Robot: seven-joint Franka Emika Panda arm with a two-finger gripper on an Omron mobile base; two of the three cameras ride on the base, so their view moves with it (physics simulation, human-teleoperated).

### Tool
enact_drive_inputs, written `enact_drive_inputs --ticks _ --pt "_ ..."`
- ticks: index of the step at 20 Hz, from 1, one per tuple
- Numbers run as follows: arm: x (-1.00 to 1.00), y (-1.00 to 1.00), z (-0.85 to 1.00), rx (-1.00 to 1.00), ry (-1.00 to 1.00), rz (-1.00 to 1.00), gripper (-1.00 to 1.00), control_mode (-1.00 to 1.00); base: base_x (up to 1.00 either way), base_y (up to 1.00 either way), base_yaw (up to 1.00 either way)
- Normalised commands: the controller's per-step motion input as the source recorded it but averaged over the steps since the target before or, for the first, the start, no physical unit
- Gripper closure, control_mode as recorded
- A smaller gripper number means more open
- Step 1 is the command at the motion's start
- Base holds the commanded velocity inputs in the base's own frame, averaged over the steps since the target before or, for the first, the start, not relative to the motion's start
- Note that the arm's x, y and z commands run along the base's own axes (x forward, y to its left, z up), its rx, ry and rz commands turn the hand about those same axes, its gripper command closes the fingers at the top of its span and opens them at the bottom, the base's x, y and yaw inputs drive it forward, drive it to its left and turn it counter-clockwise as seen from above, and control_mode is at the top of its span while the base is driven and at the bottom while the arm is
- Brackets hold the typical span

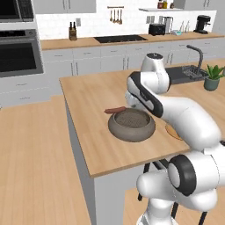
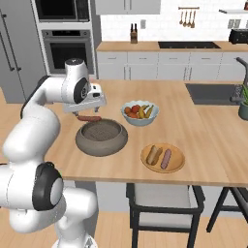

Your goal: Place one bun and one sausage from the bowl on each plate.

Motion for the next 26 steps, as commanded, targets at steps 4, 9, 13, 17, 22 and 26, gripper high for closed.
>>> enact_drive_inputs --ticks 4,9,13,17,22,26 --pt "0.76 0.48 -0.31 -0.07 0.0 0.1 -1.0 -1.0 0.0 0.0 0.0" --pt "0.65 0.3 -0.51 -0.03 0.0 0.19 -1.0 -1.0 0.0 0.0 0.0" --pt "0.68 0.0 0.0 -0.04 0.06 0.13 -1.0 -1.0 0.0 0.0 0.0" --pt "0.36 0.0 -0.15 -0.07 0.19 0.09 -1.0 -1.0 0.0 0.0 0.0" --pt "0.29 0.15 -0.35 -0.05 0.04 0.14 -1.0 -1.0 0.0 0.0 0.0" --pt "0.33 0.14 -0.36 -0.01 -0.02 0.16 -1.0 -1.0 0.0 0.0 0.0"
